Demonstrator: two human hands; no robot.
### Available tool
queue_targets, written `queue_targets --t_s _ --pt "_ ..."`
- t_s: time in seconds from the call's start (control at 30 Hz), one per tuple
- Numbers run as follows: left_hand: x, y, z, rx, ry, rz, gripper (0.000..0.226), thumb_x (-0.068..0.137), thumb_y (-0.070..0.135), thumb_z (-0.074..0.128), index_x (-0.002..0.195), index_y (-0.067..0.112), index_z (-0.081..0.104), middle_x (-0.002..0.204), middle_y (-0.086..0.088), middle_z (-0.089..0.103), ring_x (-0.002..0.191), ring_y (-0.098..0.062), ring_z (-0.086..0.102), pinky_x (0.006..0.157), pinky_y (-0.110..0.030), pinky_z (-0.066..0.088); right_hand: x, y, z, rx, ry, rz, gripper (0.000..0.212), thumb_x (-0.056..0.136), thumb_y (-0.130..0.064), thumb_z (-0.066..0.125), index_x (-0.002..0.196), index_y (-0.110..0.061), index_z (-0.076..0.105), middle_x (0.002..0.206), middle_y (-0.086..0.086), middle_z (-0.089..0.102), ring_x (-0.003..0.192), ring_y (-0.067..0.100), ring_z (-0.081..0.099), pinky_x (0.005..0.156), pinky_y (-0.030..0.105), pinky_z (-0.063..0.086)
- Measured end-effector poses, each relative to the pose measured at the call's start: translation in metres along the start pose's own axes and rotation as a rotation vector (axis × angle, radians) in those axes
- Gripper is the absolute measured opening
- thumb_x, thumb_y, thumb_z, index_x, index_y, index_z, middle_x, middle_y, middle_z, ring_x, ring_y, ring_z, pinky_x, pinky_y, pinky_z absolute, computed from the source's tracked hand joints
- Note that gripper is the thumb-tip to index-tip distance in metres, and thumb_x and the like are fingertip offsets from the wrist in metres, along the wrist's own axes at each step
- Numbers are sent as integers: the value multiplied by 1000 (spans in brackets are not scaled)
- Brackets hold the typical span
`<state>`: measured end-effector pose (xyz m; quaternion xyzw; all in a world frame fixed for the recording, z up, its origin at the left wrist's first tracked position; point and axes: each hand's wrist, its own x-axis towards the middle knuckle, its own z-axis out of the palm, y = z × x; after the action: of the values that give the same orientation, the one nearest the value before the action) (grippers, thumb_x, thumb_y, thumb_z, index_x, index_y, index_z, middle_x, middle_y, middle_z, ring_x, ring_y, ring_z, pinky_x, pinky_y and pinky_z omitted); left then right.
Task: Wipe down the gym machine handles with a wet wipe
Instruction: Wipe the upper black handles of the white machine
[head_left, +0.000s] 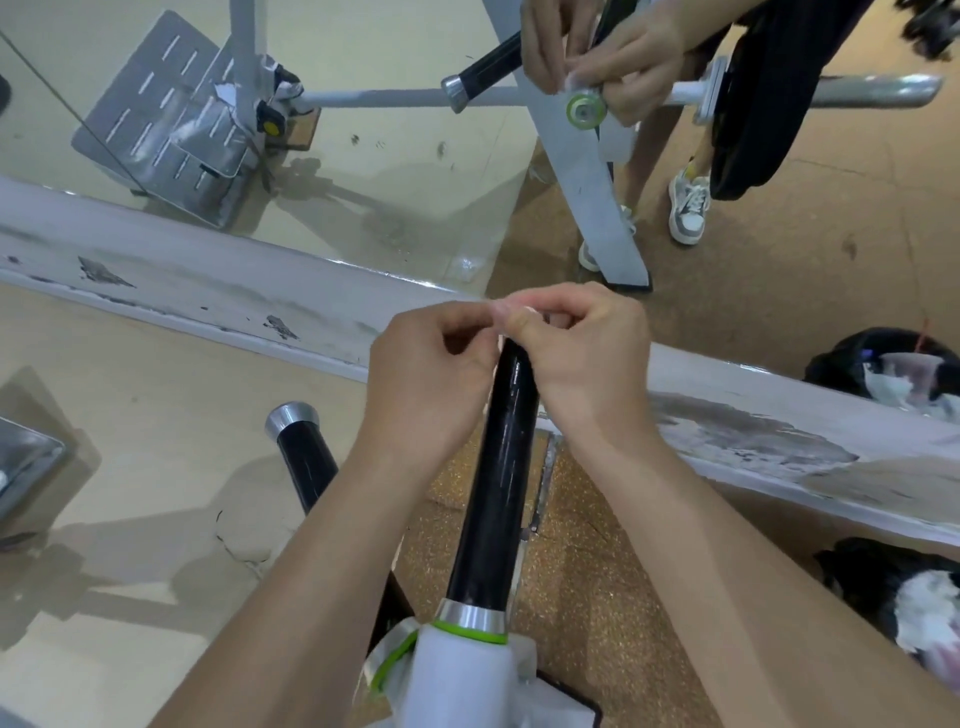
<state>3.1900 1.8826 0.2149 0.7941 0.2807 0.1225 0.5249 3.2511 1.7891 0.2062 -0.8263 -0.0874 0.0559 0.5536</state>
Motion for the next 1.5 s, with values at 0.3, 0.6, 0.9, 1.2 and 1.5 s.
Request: queue_targets --t_s 0.3,0.6,0.9,1.2,1.5 --pt "8 12 4 73 30 48 6 78 37 75 77 32 76 69 13 72 70 2 67 71 -25 55 -11 4 -25 311 -128 203 29 86 0 66 109 -18 64 85 4 60 74 10 62 65 22 54" --pt "18 -5 -5 -441 -139 -325 11 81 13 74 86 5 68 81 -16 74 70 -27 73 65 -30 60 -22 2 -29 181 -146 199 28 87 -6 63 93 -31 72 95 -7 68 93 12 66 85 40 56" --pt "17 -12 -8 -513 -188 -427 13 85 4 68 75 5 59 79 -18 68 70 -28 69 66 -32 60 -30 3 -25 117 -131 169 38 86 -5 64 107 -37 69 112 -11 63 98 4 64 91 35 53" --pt "3 -16 -9 -148 -180 -263 20 84 9 68 67 11 57 71 -12 71 72 -30 71 76 -49 58 -43 -1 -27 34 -185 128 43 91 -10 59 118 -43 59 119 -20 53 100 -9 56 90 22 49" --pt "7 -20 6 -239 -227 -347 23 95 23 59 76 8 58 74 -16 69 60 -21 65 67 -39 60 -50 -2 -27 72 -182 192 42 91 -7 56 116 -40 61 117 -17 58 98 -5 60 78 16 46"
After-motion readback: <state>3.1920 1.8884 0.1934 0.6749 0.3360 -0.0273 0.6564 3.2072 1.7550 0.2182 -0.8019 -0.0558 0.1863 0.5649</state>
